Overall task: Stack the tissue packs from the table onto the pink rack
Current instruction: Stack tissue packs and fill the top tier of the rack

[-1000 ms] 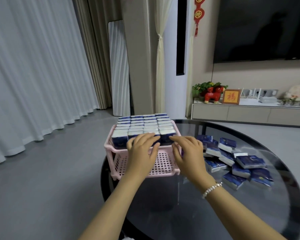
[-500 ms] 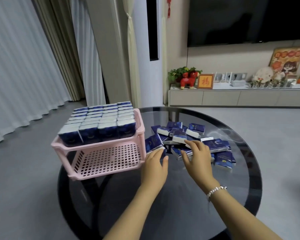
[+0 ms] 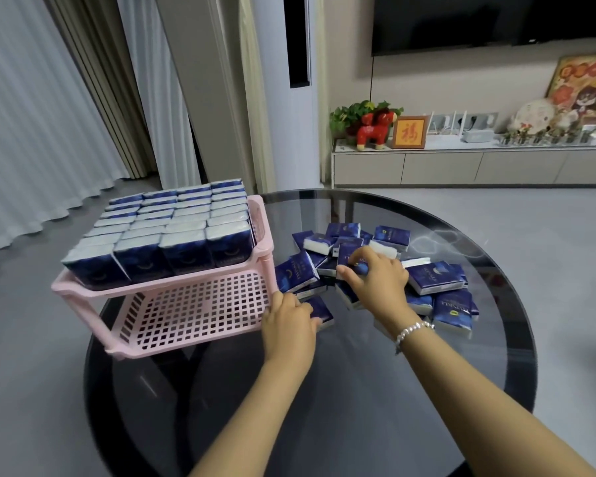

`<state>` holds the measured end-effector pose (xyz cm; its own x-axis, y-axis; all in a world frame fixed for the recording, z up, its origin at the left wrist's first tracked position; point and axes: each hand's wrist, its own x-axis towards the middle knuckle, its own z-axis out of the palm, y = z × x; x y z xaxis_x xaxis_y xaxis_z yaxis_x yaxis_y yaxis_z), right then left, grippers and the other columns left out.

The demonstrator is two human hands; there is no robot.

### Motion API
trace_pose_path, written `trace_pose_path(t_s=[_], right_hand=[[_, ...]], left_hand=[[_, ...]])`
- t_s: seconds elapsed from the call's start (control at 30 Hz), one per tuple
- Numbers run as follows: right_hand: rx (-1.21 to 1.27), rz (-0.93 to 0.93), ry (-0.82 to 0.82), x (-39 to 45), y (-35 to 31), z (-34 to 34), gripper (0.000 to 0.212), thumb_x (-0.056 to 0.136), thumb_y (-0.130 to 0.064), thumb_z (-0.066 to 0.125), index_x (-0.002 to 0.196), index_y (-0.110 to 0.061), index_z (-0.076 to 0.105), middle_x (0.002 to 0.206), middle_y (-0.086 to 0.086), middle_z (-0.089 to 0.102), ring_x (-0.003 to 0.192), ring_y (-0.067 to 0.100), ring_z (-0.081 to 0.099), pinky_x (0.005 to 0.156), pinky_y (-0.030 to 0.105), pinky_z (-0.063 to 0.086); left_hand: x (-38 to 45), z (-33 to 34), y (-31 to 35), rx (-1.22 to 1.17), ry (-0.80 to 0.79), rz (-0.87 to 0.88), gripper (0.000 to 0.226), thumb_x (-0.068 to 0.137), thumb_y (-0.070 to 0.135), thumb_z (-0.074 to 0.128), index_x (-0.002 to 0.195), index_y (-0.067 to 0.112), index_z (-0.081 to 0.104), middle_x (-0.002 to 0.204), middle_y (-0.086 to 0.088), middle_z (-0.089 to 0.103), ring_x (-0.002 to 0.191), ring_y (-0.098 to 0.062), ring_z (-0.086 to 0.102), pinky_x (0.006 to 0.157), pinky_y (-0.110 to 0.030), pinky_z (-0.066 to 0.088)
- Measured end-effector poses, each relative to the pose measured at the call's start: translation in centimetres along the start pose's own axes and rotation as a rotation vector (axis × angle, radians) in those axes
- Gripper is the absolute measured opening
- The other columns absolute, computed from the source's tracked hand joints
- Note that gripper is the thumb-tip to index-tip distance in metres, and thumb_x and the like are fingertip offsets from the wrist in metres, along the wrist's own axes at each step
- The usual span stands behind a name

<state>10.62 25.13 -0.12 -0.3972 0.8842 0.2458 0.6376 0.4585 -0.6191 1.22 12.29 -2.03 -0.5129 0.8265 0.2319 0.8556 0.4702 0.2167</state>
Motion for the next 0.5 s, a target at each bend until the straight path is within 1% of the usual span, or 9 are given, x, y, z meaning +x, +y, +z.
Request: trace_pose_path(t_s=[0.1,0.17,0.2,0.23,0.3,0.4,0.43,0.47,0.5], right_hand=[[0.026,0.035,-0.069,0.3,-0.4,-0.6,0.03,0.081,-0.048,0.065,0.099,-0.028,0.052,0.107,-0.001,0.058,0.113,0.029,0.041,0.094,0.039,0.028],[0.039,0.037,-0.13,0.2,-0.7,-1.0,0.039,0.079,-0.041,0.069,0.111,-0.03,0.049,0.106,-0.004,0.053,0.117,0.025,0.037,0.096,0.038,0.024],[0.045,0.034,-0.158,0.1,-0.9,-1.1,0.043,0.08,-0.037,0.068,0.117,-0.032,0.046,0.102,-0.007,0.052,0.118,0.024,0.035,0.097,0.038,0.022],[0.056,0.029,-0.176,-0.1,-1.1,-1.3,0.045,0.081,-0.033,0.066,0.121,-0.034,0.044,0.095,-0.011,0.05,0.119,0.023,0.034,0.097,0.037,0.021],[0.102,0.016,-0.17,-0.5,-1.5,-1.6,0.041,0.084,-0.026,0.061,0.121,-0.036,0.046,0.084,-0.015,0.045,0.117,0.022,0.035,0.094,0.035,0.019],[0.183,-0.043,-0.059,-1.9,-1.8,-1.7,0.037,0.087,-0.02,0.056,0.12,-0.036,0.05,0.095,-0.01,0.05,0.109,0.016,0.035,0.092,0.031,0.016],[0.238,-0.059,-0.033,-2.6,-1.9,-1.7,0.039,0.087,-0.019,0.056,0.121,-0.036,0.05,0.096,-0.009,0.051,0.106,0.014,0.035,0.094,0.031,0.019],[0.318,-0.064,-0.028,-3.4,-1.8,-1.8,0.041,0.086,-0.017,0.057,0.122,-0.037,0.049,0.094,-0.007,0.052,0.102,0.014,0.038,0.095,0.032,0.026],[0.408,-0.064,-0.039,-4.3,-1.8,-1.8,0.044,0.086,-0.015,0.058,0.122,-0.038,0.047,0.091,-0.003,0.054,0.097,0.016,0.045,0.091,0.032,0.036]], left_hand=[[-0.8,0.3,-0.6,-0.033,-0.015,0.044,0.032,0.093,0.037,0.053,0.12,0.022,0.058,0.13,0.004,0.048,0.128,-0.018,0.032,0.103,-0.031,0.03],[-1.2,0.5,-0.6,-0.083,-0.039,0.067,0.03,0.093,0.035,0.053,0.119,0.02,0.055,0.141,0.001,0.04,0.134,-0.019,0.027,0.108,-0.033,0.026],[-1.4,0.6,-0.6,-0.097,-0.059,0.078,0.03,0.094,0.034,0.053,0.12,0.019,0.053,0.143,0.001,0.038,0.134,-0.021,0.027,0.108,-0.034,0.026],[-1.4,0.7,-0.7,-0.103,-0.081,0.086,0.029,0.094,0.033,0.052,0.12,0.02,0.051,0.141,0.001,0.041,0.132,-0.022,0.029,0.107,-0.033,0.027],[-1.7,0.5,-1.0,-0.11,-0.103,0.1,0.026,0.095,0.031,0.051,0.119,0.02,0.05,0.13,0.003,0.048,0.122,-0.022,0.035,0.102,-0.032,0.032],[-2.4,-0.4,-1.9,-0.212,-0.129,0.103,0.023,0.091,0.029,0.058,0.114,0.023,0.052,0.116,0.008,0.052,0.118,-0.019,0.035,0.102,-0.03,0.033],[-2.8,-0.6,-2.2,-0.269,-0.141,0.087,0.026,0.089,0.028,0.062,0.113,0.024,0.053,0.109,0.012,0.049,0.117,-0.016,0.035,0.103,-0.029,0.032],[-3.2,-0.9,-2.5,-0.342,-0.169,0.055,0.032,0.084,0.028,0.068,0.113,0.027,0.053,0.103,0.016,0.044,0.115,-0.014,0.037,0.104,-0.028,0.033],[-3.5,-1.1,-2.8,-0.424,-0.204,0.018,0.041,0.079,0.028,0.073,0.114,0.03,0.051,0.102,0.018,0.042,0.114,-0.012,0.04,0.104,-0.029,0.034]])
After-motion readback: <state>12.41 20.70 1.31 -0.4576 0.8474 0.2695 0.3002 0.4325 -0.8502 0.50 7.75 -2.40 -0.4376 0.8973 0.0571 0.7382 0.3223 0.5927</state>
